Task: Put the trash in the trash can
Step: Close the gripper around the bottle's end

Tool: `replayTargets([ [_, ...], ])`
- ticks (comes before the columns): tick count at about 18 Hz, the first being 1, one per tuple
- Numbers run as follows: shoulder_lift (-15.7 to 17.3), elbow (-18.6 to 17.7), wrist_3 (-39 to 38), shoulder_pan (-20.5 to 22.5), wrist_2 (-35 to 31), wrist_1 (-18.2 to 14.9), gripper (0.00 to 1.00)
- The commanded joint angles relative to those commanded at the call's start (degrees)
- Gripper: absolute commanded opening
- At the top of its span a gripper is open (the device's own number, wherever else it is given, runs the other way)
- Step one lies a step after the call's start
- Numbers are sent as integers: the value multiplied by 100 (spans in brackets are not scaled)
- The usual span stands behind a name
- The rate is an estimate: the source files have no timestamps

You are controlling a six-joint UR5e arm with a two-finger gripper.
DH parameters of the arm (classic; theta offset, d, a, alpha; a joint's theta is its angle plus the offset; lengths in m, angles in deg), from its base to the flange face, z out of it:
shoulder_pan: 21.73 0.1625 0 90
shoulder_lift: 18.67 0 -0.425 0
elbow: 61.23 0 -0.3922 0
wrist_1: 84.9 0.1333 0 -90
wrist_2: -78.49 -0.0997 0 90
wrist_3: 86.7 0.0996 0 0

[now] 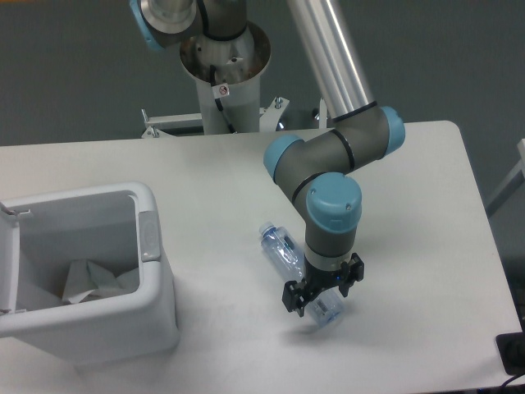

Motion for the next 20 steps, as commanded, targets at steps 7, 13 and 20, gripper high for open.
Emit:
replayTargets([
  [7,-220,27,-9,0,-114,26,100],
  [13,-264,26,-9,0,-141,62,78],
  [20,-220,35,-9,0,-132,62,65],
])
